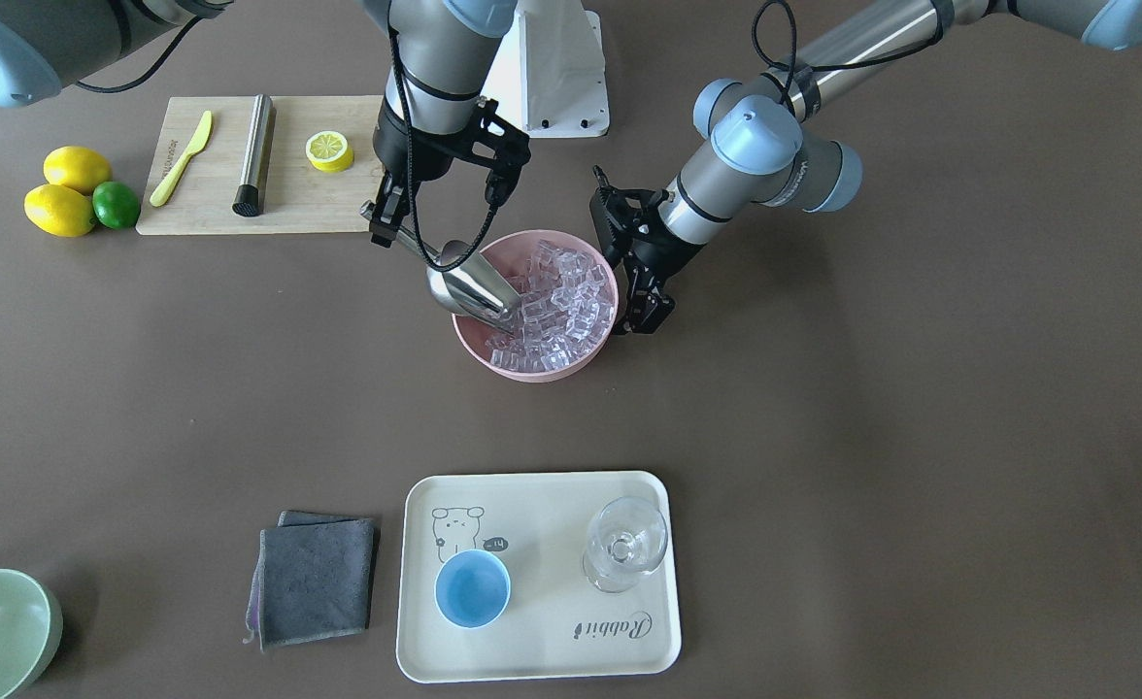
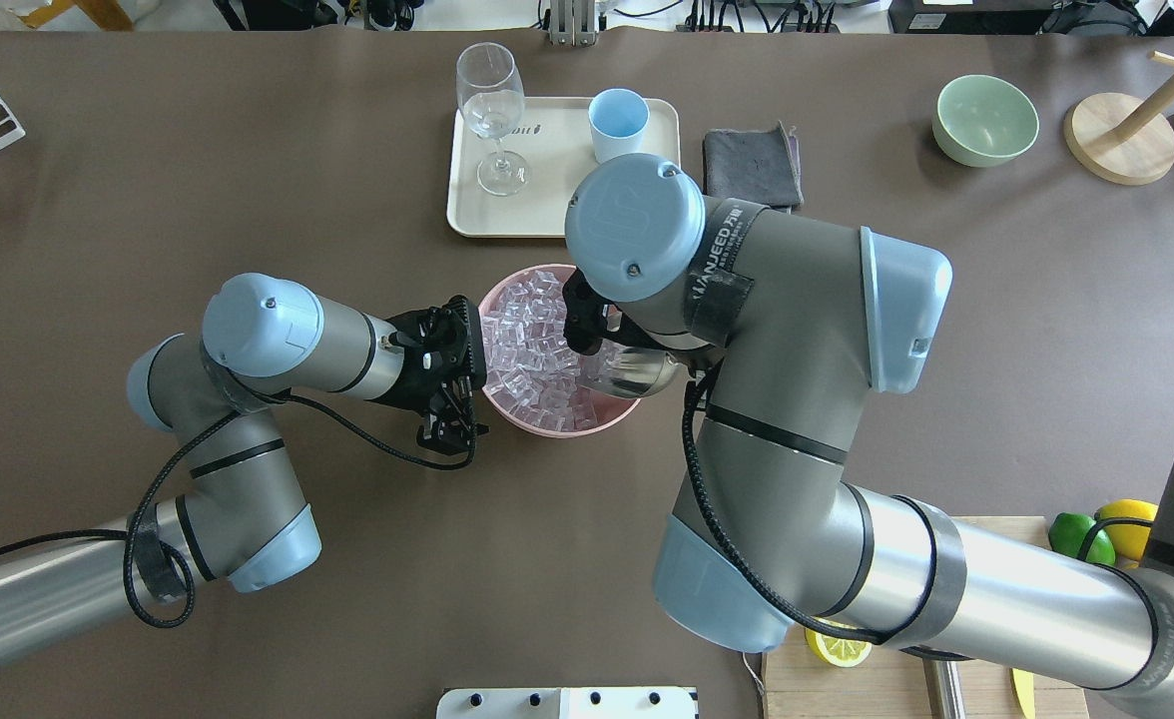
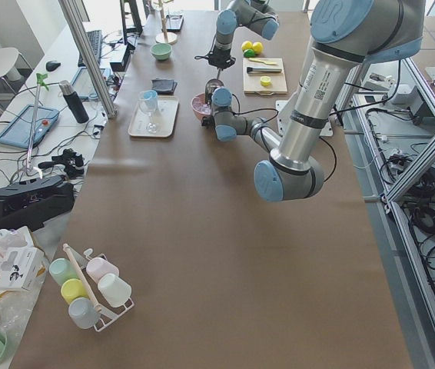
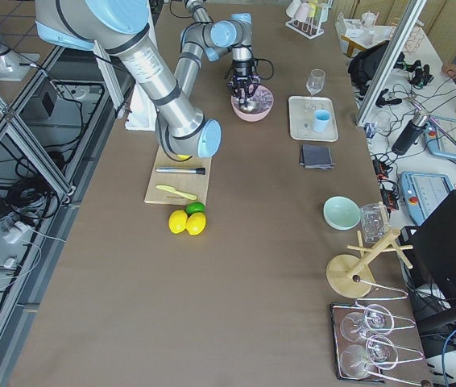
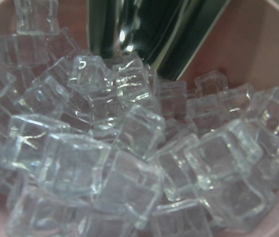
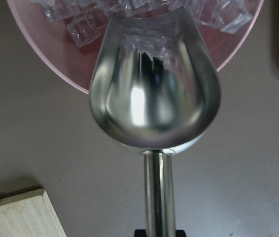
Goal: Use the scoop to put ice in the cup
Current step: 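Lower the right gripper's scoop into the ice cubes beside the left gripper, then drag the scoop through the ice toward the left gripper, filling it with cubes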
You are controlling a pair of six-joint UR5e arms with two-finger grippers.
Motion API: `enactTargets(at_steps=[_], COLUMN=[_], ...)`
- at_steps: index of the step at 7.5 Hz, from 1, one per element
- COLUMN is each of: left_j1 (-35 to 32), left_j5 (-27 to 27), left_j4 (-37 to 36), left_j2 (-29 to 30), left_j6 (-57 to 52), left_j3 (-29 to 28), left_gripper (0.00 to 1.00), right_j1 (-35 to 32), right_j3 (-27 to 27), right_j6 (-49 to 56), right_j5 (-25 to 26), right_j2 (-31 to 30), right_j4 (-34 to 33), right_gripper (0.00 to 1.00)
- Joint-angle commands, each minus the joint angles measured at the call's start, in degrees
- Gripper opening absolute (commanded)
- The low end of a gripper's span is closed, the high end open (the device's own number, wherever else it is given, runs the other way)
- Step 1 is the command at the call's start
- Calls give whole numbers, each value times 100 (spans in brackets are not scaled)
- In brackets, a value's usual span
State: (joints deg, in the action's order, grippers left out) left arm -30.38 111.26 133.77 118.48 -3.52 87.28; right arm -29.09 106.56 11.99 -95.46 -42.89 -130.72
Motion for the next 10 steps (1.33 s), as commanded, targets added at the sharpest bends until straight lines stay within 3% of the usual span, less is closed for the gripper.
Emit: enactTargets(at_steps=[1,7,10], left_j1=[-3,6,6], left_j5=[1,1,9], left_j4=[0,-9,-9], left_j2=[0,0,0], left_j6=[0,0,0], left_j3=[0,9,17], left_gripper=[99,99,99], right_j1=[0,-254,-395], right_j3=[260,383,383], right_j6=[-215,-680,-961], right_j5=[-86,-585,-745], right_j2=[-545,-1299,-1389], right_j4=[740,2231,2532], right_gripper=[0,0,0])
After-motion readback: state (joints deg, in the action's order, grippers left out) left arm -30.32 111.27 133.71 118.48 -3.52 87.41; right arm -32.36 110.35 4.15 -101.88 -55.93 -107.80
